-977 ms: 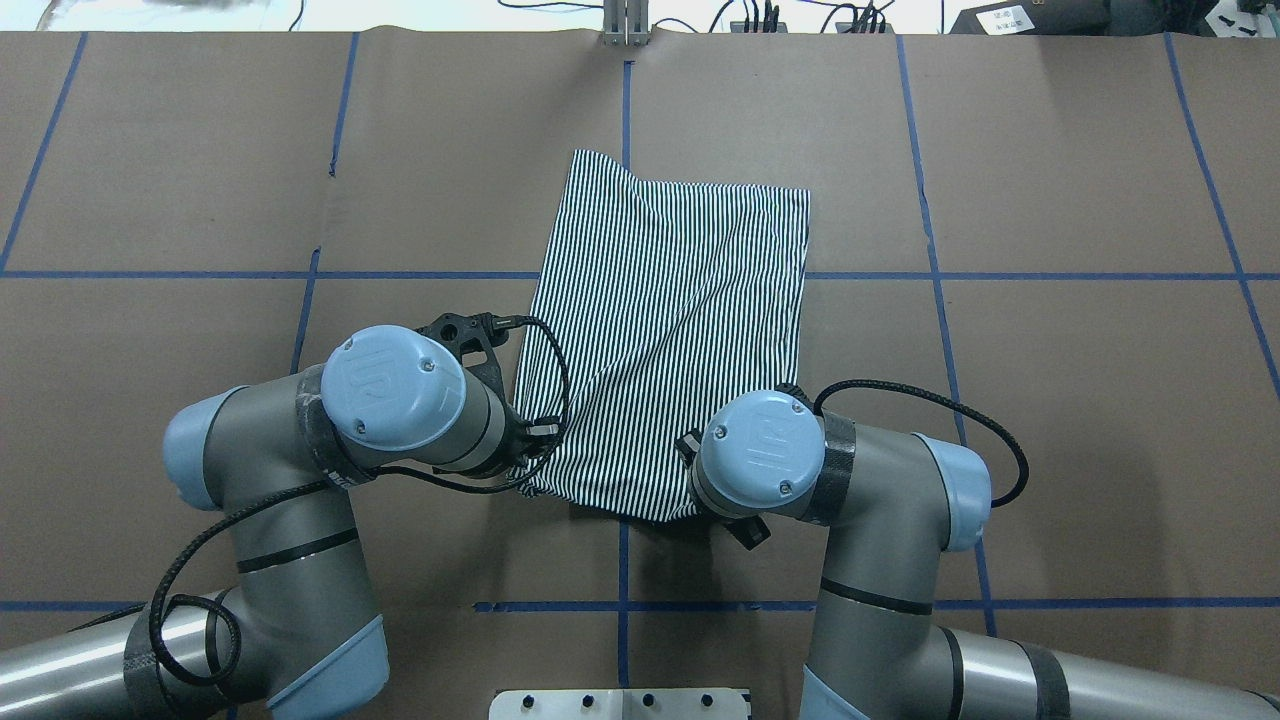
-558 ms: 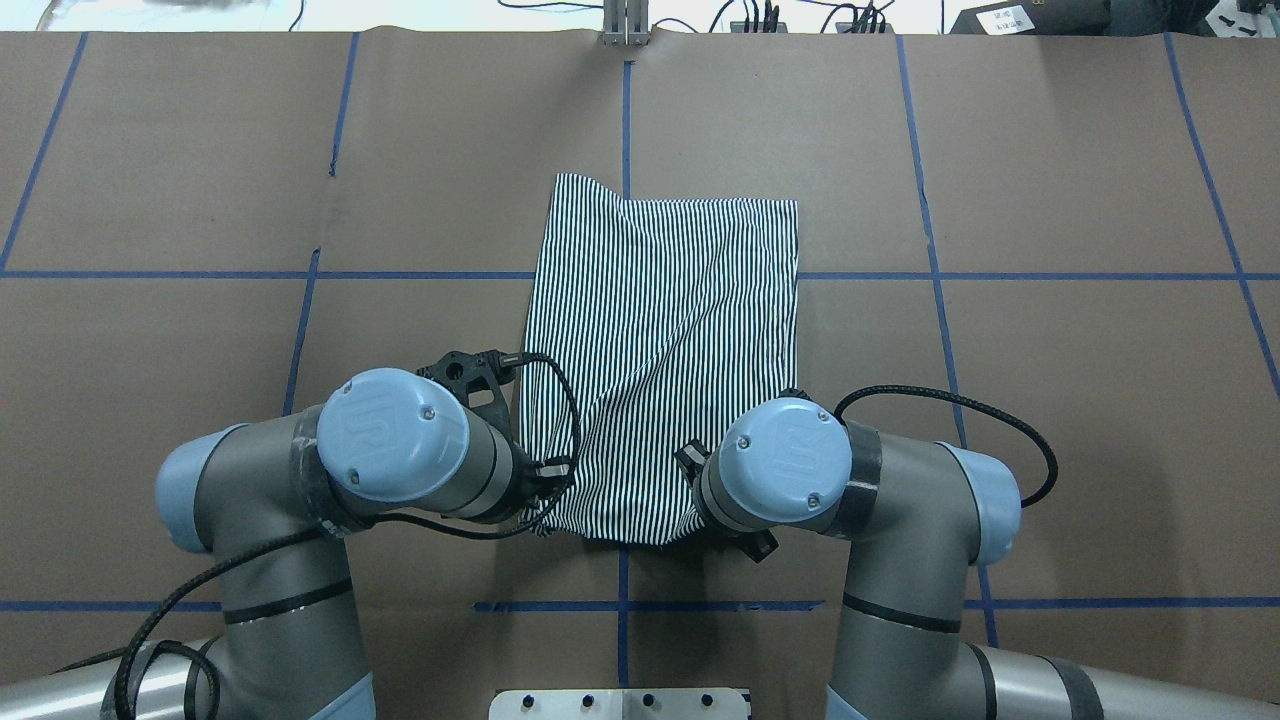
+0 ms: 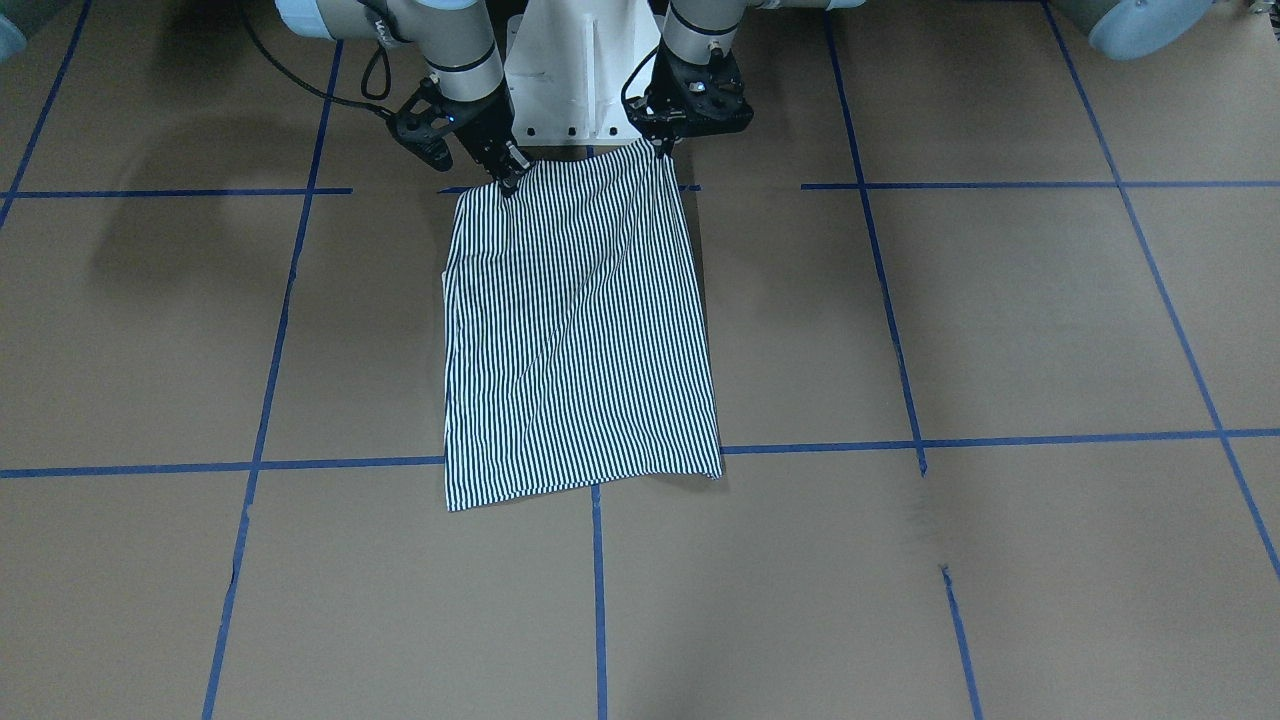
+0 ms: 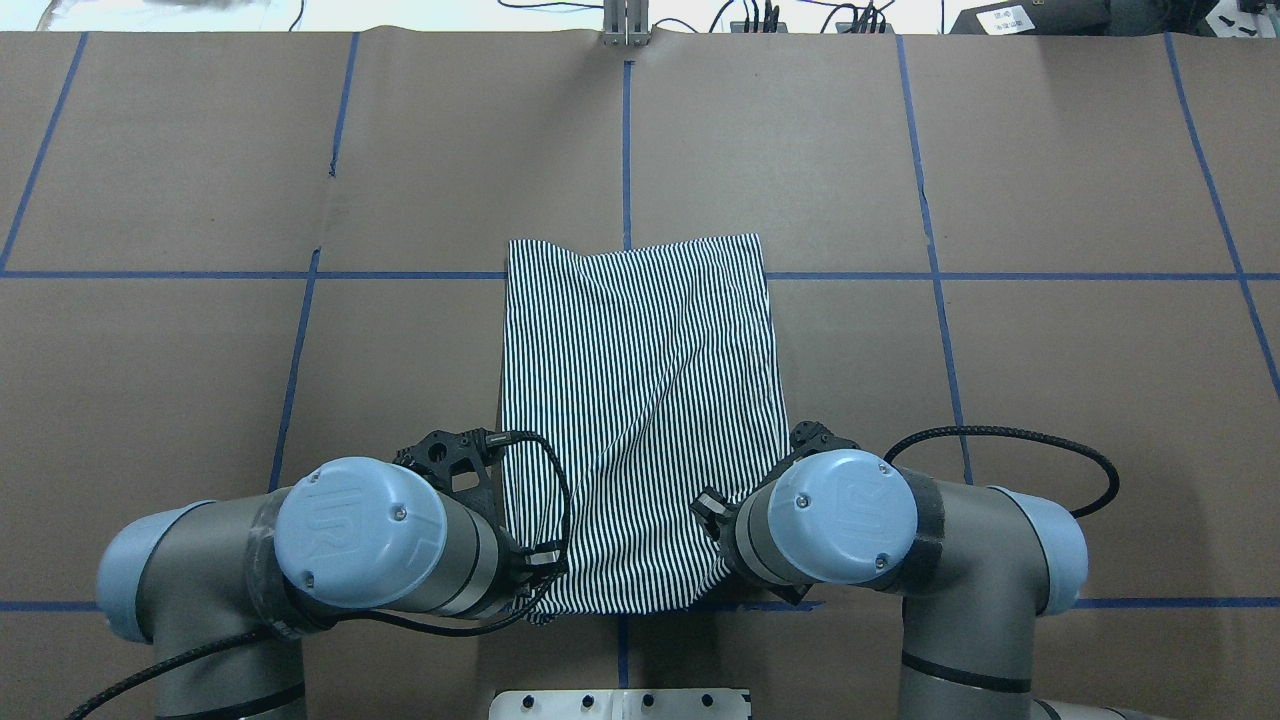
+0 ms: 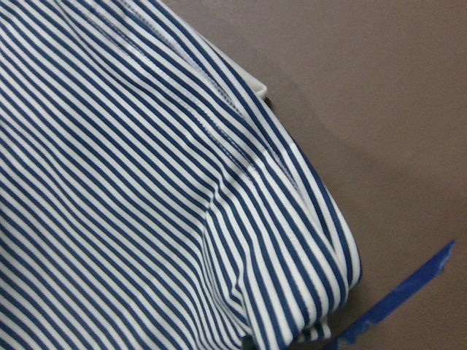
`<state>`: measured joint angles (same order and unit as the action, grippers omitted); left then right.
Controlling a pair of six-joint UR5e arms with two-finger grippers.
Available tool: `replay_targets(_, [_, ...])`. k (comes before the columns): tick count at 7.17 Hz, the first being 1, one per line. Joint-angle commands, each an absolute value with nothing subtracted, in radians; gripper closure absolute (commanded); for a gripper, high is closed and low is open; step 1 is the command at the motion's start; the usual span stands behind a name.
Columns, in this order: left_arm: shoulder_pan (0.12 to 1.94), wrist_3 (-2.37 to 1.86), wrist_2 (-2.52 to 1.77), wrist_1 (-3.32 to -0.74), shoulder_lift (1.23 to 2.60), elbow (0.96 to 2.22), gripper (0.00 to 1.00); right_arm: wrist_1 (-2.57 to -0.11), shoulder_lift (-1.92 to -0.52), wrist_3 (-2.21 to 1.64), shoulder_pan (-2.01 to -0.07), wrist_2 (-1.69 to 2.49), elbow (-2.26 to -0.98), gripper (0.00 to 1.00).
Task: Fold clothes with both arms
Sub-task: 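Pull the near edge with both grippers toward the robot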
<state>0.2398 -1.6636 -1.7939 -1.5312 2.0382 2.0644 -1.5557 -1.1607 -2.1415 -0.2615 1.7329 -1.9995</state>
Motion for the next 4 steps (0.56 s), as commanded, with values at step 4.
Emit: replay_targets(4, [0.489,-1.592,-1.79,-1.654,2.071,1.917,1.0,-1.54,-1.016,-1.798,-0.484,1.727,-1.858,1.0])
